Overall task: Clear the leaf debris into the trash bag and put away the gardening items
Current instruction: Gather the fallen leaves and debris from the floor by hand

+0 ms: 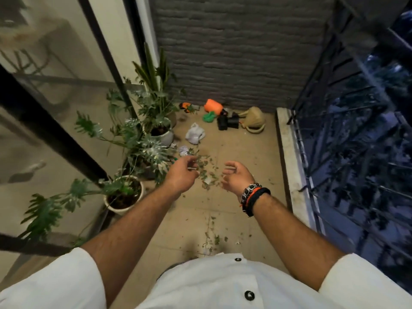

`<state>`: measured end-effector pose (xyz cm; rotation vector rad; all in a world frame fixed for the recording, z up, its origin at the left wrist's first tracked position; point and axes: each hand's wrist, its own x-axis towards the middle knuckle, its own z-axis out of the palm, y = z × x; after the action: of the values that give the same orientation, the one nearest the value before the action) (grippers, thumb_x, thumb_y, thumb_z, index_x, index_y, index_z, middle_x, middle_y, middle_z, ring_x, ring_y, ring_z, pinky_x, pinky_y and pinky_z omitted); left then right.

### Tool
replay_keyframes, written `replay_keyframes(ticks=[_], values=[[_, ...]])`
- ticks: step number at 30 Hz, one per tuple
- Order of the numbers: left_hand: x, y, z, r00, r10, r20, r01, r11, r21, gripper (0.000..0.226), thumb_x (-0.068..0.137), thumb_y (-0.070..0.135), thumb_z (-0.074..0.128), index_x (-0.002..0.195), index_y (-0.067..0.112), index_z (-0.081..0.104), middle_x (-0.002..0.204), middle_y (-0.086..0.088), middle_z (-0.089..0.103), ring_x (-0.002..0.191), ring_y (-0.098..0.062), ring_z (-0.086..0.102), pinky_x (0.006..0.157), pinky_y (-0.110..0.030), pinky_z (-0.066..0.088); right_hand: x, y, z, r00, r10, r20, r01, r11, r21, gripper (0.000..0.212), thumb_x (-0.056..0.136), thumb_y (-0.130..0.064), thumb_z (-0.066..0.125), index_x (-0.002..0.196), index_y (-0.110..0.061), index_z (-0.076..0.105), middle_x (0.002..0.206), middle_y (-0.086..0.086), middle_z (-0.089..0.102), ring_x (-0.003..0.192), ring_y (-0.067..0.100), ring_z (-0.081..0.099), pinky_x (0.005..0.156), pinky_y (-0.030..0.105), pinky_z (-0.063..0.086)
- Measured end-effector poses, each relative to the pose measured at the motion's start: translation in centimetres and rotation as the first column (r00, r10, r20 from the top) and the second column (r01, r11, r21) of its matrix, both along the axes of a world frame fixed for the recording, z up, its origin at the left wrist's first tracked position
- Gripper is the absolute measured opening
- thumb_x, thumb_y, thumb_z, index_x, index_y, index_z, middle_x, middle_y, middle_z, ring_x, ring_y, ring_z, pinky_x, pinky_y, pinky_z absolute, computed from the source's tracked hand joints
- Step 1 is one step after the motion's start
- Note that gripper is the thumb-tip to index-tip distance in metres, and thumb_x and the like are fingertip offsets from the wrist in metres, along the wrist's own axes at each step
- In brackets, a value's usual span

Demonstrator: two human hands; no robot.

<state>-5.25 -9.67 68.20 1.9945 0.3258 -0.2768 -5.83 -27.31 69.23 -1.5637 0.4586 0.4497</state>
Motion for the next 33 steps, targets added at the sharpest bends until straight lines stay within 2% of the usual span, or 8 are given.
replay_keyframes(ticks=[5, 9, 12, 16, 20, 26, 30, 33], values=[[4.7, 0.3, -2.0, 0.993, -0.104, -0.06, 0.105, 0.994, 0.022, 0.049, 0.09, 0.004, 0.064, 0.136, 0.02, 0.057, 0.114, -0.001, 0.065, 0.105, -0.024, 0.064, 0.093, -0.046, 0.056, 3.7, -1.7, -0.5, 0.954, -0.237, -0.183, 0.272, 0.941, 0.201, 0.026, 0.1, -0.001, 0.035, 0.113, -0.015, 0.052, 0.09, 0.002, 0.052, 0.066, 0.018, 0.049, 0.043, 0.021, 0.049], [7.6, -0.7, -3.1, 0.983, -0.165, -0.086, 0.164, 0.986, -0.021, 0.047, 0.091, -0.002, 0.06, 0.136, 0.011, 0.055, 0.106, -0.003, 0.062, 0.093, -0.019, 0.06, 0.084, -0.033, 0.053, 6.8, -2.2, -1.6, 0.968, -0.223, -0.113, 0.236, 0.965, 0.116, 0.039, 0.093, 0.011, 0.041, 0.123, -0.011, 0.05, 0.09, 0.003, 0.052, 0.066, 0.02, 0.05, 0.06, 0.033, 0.052], [10.2, -1.5, -3.7, 0.976, -0.192, -0.104, 0.188, 0.981, -0.045, 0.047, 0.092, -0.002, 0.057, 0.136, 0.014, 0.054, 0.105, -0.002, 0.06, 0.082, -0.015, 0.057, 0.069, -0.029, 0.051, 10.0, -2.3, -2.3, 0.946, -0.273, -0.174, 0.306, 0.93, 0.202, 0.035, 0.095, 0.007, 0.04, 0.124, -0.012, 0.049, 0.08, 0.001, 0.047, 0.056, 0.018, 0.043, 0.059, 0.031, 0.045], [15.1, -2.7, -5.0, 0.978, -0.162, -0.133, 0.152, 0.985, -0.083, 0.047, 0.092, -0.001, 0.057, 0.136, 0.014, 0.054, 0.108, -0.003, 0.06, 0.083, -0.019, 0.058, 0.065, -0.03, 0.049, 14.9, -3.1, -3.2, 0.977, -0.194, -0.09, 0.199, 0.979, 0.045, 0.043, 0.09, 0.012, 0.039, 0.121, -0.014, 0.052, 0.085, 0.001, 0.053, 0.071, 0.019, 0.049, 0.067, 0.034, 0.048], [21.4, -4.8, -5.9, 0.983, -0.13, -0.127, 0.121, 0.99, -0.079, 0.048, 0.091, -0.003, 0.055, 0.136, 0.014, 0.053, 0.105, -0.004, 0.061, 0.087, -0.021, 0.059, 0.071, -0.033, 0.05, 22.3, -3.8, -5.2, 0.988, -0.132, -0.083, 0.134, 0.991, 0.026, 0.047, 0.087, 0.013, 0.035, 0.124, -0.01, 0.051, 0.078, 0.002, 0.05, 0.064, 0.019, 0.042, 0.063, 0.036, 0.038], [30.3, -7.8, -7.9, 0.984, -0.052, -0.173, 0.043, 0.998, -0.056, 0.042, 0.091, 0.0, 0.056, 0.131, 0.011, 0.056, 0.106, -0.008, 0.065, 0.087, -0.023, 0.061, 0.07, -0.032, 0.048, 33.8, -5.8, -6.5, 0.993, 0.007, -0.114, -0.011, 0.999, -0.037, 0.042, 0.09, 0.004, 0.036, 0.123, -0.016, 0.053, 0.1, 0.005, 0.055, 0.082, 0.021, 0.054, 0.071, 0.036, 0.054], [36.3, -8.8, -8.4, 0.985, -0.007, -0.173, 0.003, 1.0, -0.02, 0.044, 0.085, 0.009, 0.06, 0.129, 0.016, 0.058, 0.115, -0.01, 0.067, 0.102, -0.029, 0.065, 0.085, -0.033, 0.054, 40.9, -7.2, -6.6, 0.982, 0.083, -0.168, -0.079, 0.996, 0.027, 0.043, 0.09, 0.008, 0.034, 0.122, -0.017, 0.051, 0.083, -0.003, 0.051, 0.074, 0.015, 0.05, 0.072, 0.034, 0.048], [40.7, -8.8, -8.9, 0.981, 0.029, -0.191, -0.038, 0.998, -0.041, 0.041, 0.085, 0.011, 0.059, 0.126, 0.014, 0.059, 0.106, -0.004, 0.066, 0.09, -0.024, 0.064, 0.078, -0.031, 0.053, 45.9, -7.5, -6.7, 0.973, 0.056, -0.224, -0.047, 0.998, 0.046, 0.04, 0.092, 0.008, 0.038, 0.119, -0.018, 0.051, 0.082, -0.003, 0.051, 0.073, 0.015, 0.05, 0.065, 0.03, 0.047]])
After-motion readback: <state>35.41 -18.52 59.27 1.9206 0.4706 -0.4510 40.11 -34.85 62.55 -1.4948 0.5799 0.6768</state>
